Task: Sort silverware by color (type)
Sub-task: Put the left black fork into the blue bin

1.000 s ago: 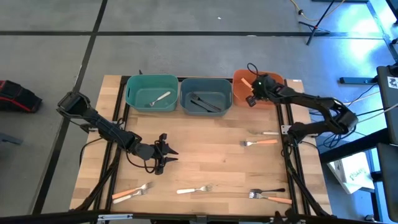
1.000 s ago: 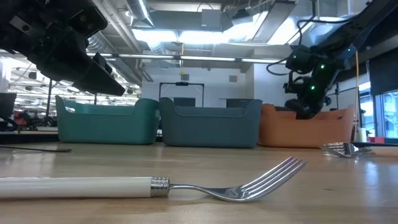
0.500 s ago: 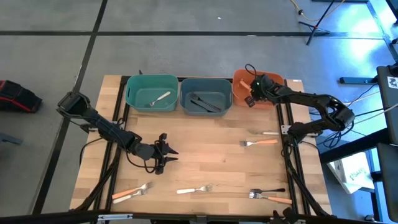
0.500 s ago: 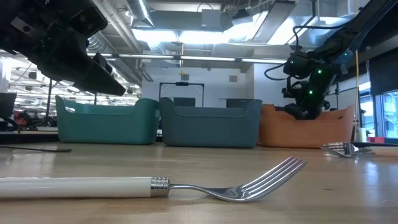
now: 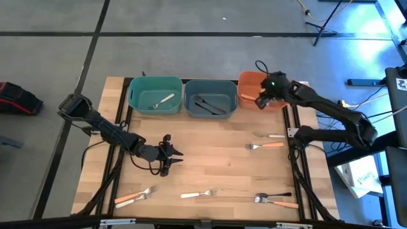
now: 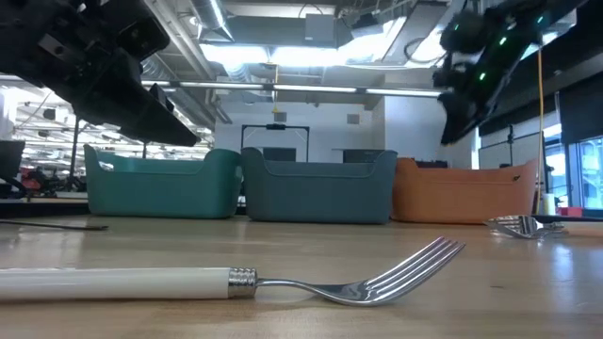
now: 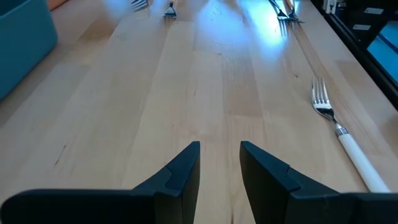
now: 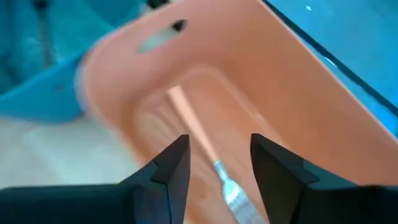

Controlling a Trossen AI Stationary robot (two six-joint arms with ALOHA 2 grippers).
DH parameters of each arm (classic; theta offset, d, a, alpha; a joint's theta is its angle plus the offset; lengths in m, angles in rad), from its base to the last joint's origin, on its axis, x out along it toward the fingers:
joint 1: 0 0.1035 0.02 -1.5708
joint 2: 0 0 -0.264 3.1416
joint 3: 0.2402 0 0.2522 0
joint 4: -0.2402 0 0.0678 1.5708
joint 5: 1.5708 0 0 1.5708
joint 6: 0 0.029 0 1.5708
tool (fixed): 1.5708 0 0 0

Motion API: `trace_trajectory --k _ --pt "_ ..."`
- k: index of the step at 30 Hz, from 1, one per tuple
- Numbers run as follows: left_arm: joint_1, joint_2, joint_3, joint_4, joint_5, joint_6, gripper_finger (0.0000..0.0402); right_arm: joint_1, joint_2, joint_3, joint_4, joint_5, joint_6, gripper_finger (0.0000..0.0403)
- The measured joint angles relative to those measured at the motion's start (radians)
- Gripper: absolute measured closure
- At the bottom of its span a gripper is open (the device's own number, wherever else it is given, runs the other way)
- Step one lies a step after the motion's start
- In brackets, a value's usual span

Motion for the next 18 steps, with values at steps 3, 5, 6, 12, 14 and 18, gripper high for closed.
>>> trace_trajectory --k 3,5,6,12,14,18 --pt "0.004 0.000 0.000 0.000 0.004 0.000 0.0294 0.091 -0.068 0.004 -0.058 -0.001 0.041 0.0247" --pt "0.004 0.000 0.000 0.000 0.004 0.000 0.0294 0.157 -0.107 0.004 -0.090 -0.001 0.080 0.0247" --pt "0.004 0.000 0.000 0.000 0.004 0.000 0.0294 0.191 -0.122 0.004 -0.099 -0.001 0.102 0.0246" --pt "0.004 0.000 0.008 -0.011 0.005 0.058 0.0294 0.439 -0.143 0.004 -0.091 0.004 0.222 0.0246" --pt "-0.001 -0.013 0.032 -0.042 0.007 0.099 0.0294 0.529 -0.131 0.004 -0.065 0.037 0.243 0.0246" --pt "-0.002 -0.053 0.127 -0.293 0.012 0.089 0.0294 0.699 -0.091 0.002 0.010 0.145 0.271 0.0246"
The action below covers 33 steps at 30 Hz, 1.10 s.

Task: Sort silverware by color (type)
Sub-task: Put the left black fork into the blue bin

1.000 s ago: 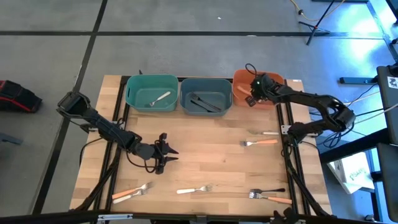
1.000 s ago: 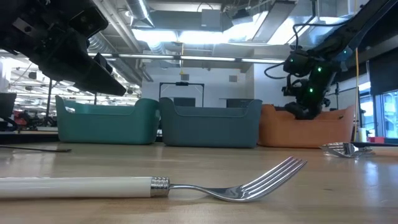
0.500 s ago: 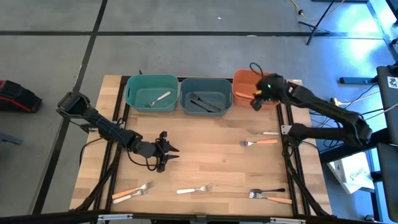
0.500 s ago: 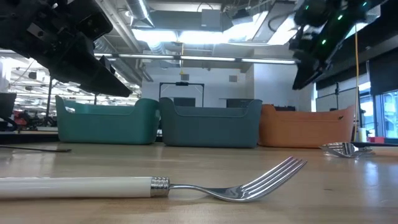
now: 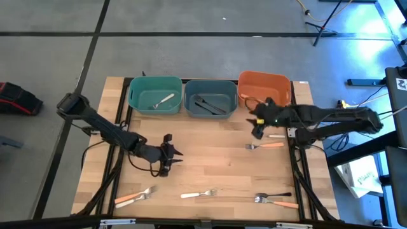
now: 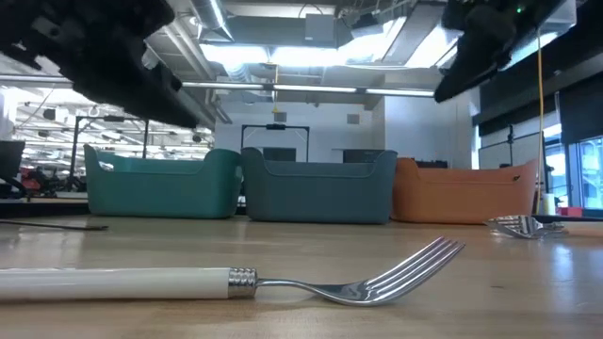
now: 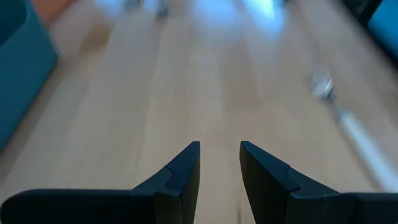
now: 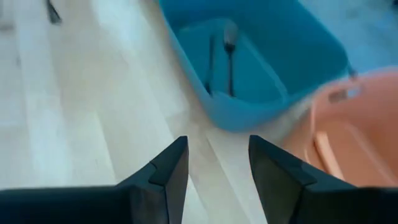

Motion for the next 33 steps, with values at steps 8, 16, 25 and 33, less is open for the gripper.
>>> trace_trajectory --k 8,16,25,33 --pt "-0.009 -0.029 0.235 -0.780 0.027 -0.312 0.0294 0.209 0.107 0.000 0.092 0.118 0.021 0.0246" --pt "-0.008 -0.030 0.217 -1.065 0.214 -0.515 0.0294 0.247 0.199 0.000 0.130 0.153 0.020 0.0246" --pt "-0.005 -0.030 0.112 -1.114 0.316 -0.537 0.0294 0.247 0.209 0.000 0.130 0.176 -0.004 0.0246" --pt "-0.005 -0.029 0.025 -1.055 0.363 -0.545 0.0294 0.246 0.209 0.000 0.130 0.184 -0.004 0.0246"
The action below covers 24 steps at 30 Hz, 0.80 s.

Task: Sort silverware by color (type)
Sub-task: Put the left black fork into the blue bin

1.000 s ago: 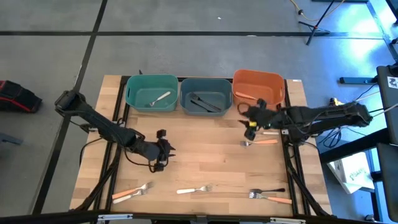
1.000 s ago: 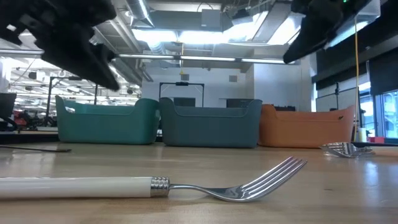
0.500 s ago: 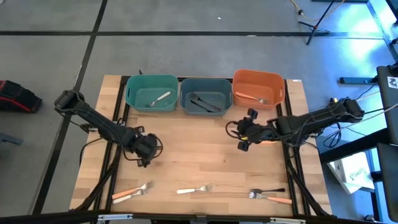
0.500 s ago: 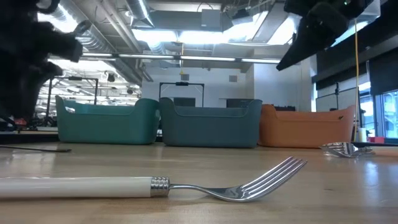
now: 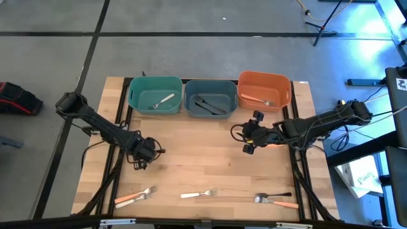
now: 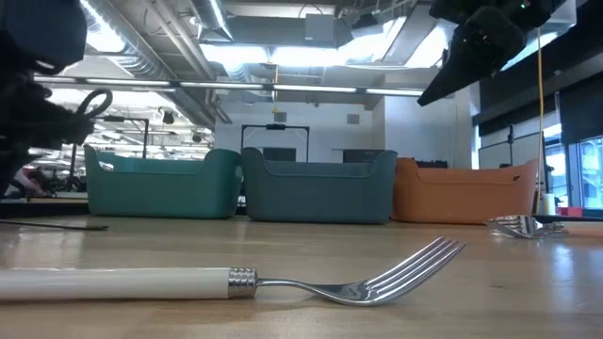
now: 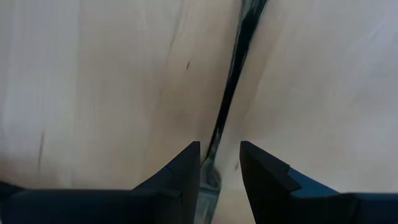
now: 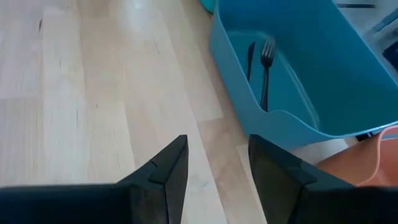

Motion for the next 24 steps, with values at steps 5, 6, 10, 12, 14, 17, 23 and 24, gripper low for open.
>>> trace_trajectory --k 5,6,10,12,14,17,23,24 --pt "0.000 0.000 -0.027 0.003 -0.031 -0.001 0.0294 0.000 0.000 0.000 0.000 0.016 0.000 0.0246" --pt "0.000 -0.001 -0.031 0.006 -0.036 -0.001 0.0294 0.000 0.000 0.000 0.000 0.020 0.000 0.0246" --pt "-0.001 -0.003 -0.043 0.036 -0.037 0.009 0.0294 0.000 0.000 0.000 0.000 0.021 0.000 0.0246" --pt "-0.001 -0.003 -0.044 0.037 -0.038 0.009 0.0294 0.000 0.000 0.000 0.000 0.021 0.000 0.0246" --pt "0.000 -0.003 -0.044 0.038 -0.040 0.009 0.0295 0.000 0.000 0.000 0.000 0.021 0.000 0.0246" --pt "-0.001 -0.002 -0.045 0.043 -0.040 0.009 0.0307 0.000 0.000 0.000 0.000 0.021 0.000 0.0246" --pt "-0.001 -0.002 -0.045 0.056 -0.037 0.009 0.0369 0.000 0.000 0.000 0.000 0.021 0.005 0.0246" --pt "-0.001 -0.002 -0.046 0.056 -0.038 0.009 0.0380 0.000 0.000 0.000 0.000 0.021 0.007 0.0246"
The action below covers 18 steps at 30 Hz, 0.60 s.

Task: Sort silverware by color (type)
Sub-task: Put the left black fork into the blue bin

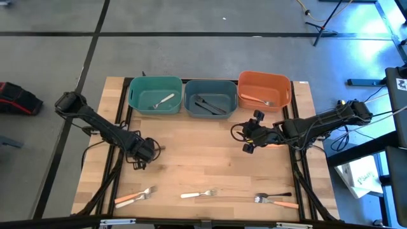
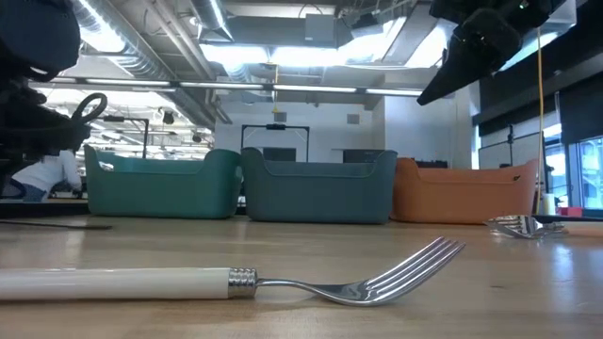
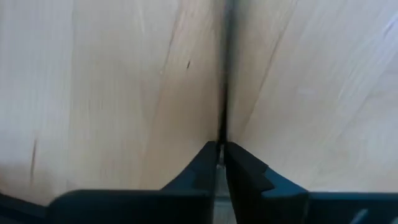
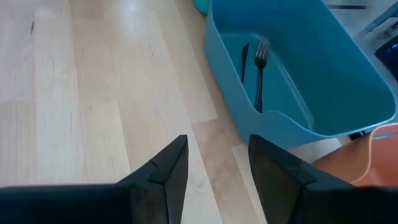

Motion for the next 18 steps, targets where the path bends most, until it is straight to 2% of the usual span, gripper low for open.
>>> trace_trajectory --k 2,8,14,18 --pt "0.000 0.000 -0.001 -0.001 -0.002 0.003 0.0392 0.000 0.004 0.000 0.000 -0.001 0.002 0.0246" --pt "-0.001 0.005 0.021 -0.009 -0.017 0.024 0.0387 0.000 0.037 0.000 0.000 -0.008 0.004 0.0246" --pt "-0.002 0.004 0.104 0.003 -0.125 0.075 0.0386 0.000 0.076 0.000 0.068 -0.023 -0.008 0.0246" --pt "-0.018 0.004 0.148 0.072 -0.270 0.102 0.0386 0.001 0.115 0.000 0.179 -0.072 -0.046 0.0246"
